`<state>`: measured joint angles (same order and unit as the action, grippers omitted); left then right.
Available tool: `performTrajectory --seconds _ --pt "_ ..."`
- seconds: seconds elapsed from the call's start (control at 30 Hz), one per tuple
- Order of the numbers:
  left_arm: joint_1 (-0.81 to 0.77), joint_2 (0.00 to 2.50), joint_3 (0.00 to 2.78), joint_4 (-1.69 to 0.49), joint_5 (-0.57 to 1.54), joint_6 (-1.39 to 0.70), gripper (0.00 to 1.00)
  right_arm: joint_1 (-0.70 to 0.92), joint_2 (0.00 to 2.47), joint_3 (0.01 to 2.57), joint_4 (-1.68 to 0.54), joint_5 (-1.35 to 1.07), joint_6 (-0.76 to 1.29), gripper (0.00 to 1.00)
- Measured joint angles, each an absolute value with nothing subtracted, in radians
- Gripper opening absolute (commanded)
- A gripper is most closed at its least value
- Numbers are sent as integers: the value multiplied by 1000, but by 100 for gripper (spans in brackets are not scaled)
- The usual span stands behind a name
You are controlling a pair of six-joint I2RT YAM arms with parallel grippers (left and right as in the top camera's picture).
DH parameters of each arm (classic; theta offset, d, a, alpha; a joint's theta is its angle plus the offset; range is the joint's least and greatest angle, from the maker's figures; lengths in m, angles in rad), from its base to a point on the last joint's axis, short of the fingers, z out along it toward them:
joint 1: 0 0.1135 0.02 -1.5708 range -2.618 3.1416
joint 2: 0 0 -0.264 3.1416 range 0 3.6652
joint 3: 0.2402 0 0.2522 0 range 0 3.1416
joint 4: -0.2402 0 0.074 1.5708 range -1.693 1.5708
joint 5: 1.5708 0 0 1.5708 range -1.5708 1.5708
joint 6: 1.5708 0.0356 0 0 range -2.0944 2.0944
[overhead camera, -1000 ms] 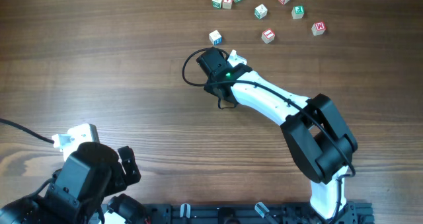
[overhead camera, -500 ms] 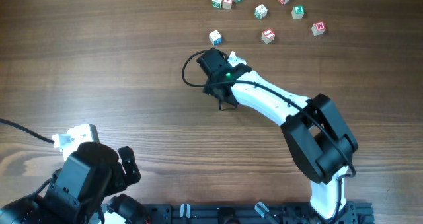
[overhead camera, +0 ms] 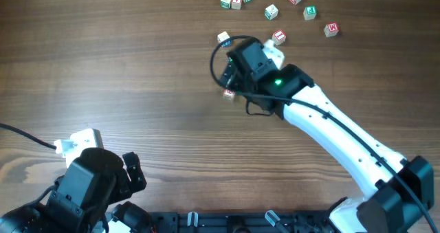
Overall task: Form a circle
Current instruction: 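Reach the right gripper into the cluster and grasp the blue P block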
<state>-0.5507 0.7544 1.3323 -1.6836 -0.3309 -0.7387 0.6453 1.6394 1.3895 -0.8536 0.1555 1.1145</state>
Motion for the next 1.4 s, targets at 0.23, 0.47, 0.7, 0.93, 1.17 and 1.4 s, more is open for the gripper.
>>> performTrajectory --seconds 0.23,0.47,0.7,0.93,1.17,1.4 --pt "-551 754 1332 -1684 -331 -739 100 582 1748 1387 -773 205 1268 99" --pt "-551 754 1332 -1684 -331 -739 100 534 1903 1387 -715 165 1390 95" --pt "-551 754 1332 -1684 -331 -739 100 437 1974 1380 -688 125 1421 91" --pt "-551 754 1332 -1684 -331 -739 100 437 1977 1380 -593 36 1373 83" --pt "-551 754 1332 -1684 -331 -739 100 437 2024 1380 -585 -33 1365 66" --pt "-551 754 1332 -1684 -331 -739 100 437 2025 1380 -586 -45 1349 61"
